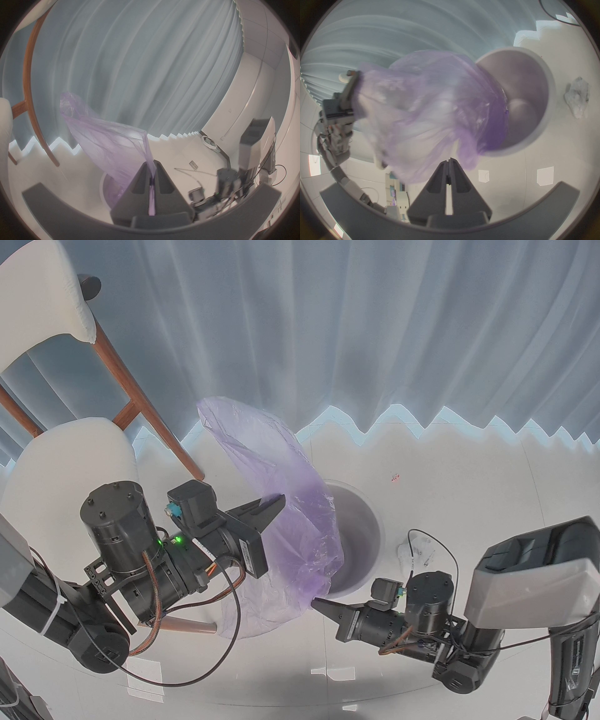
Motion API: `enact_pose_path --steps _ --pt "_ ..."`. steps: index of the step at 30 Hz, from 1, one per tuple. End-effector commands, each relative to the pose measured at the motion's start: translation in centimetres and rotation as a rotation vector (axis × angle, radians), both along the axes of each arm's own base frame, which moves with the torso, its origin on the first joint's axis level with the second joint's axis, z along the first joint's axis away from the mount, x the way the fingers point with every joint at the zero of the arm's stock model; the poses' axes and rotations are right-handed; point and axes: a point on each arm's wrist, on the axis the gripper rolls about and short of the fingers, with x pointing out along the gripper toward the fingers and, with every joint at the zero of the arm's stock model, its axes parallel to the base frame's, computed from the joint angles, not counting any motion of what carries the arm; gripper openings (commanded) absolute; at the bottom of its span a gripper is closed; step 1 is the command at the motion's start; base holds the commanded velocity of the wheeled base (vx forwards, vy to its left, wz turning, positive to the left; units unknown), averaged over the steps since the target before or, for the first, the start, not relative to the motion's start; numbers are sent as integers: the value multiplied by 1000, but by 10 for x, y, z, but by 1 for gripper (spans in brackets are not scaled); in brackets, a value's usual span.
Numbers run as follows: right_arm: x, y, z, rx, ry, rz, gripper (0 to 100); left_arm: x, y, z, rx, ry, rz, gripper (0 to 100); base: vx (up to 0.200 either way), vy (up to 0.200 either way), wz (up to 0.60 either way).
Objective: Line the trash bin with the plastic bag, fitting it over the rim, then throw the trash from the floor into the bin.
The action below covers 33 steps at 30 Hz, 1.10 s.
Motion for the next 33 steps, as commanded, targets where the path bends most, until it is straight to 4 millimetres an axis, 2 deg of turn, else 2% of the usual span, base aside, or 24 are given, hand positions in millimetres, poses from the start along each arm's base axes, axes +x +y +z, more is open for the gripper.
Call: enact_pose_path --steps 1,6,8,10,14,16,19,27,32,33 --pt "-70 -24 67 63 -57 105 0 1 -4 -16 32 43 -12 0 0 0 0" --pt "-99 -49 91 90 -103 101 0 -8 -7 -25 57 78 -47 0 0 0 0" --pt "-101 -53 98 103 -126 87 0 -5 -6 -23 54 75 -53 0 0 0 0" --pt "-95 -66 104 115 -151 25 0 8 -5 -13 66 54 -82 0 0 0 0" --pt "-75 -78 108 124 -182 -61 0 25 10 -11 273 64 -121 0 0 0 0" --pt "-68 -80 109 125 -189 -84 0 27 13 -8 321 45 -138 0 0 0 0" --pt "-46 -92 114 133 -231 -159 0 30 18 1 431 -7 -201 0 0 0 0" --pt "-2 -91 101 107 -245 -205 0 25 21 21 658 -107 -276 0 0 0 0" --pt "28 -88 88 72 -279 -221 0 8 28 30 756 -219 -420 0 0 0 0" --pt "29 -88 88 72 -280 -221 0 7 28 30 760 -219 -424 0 0 0 0"
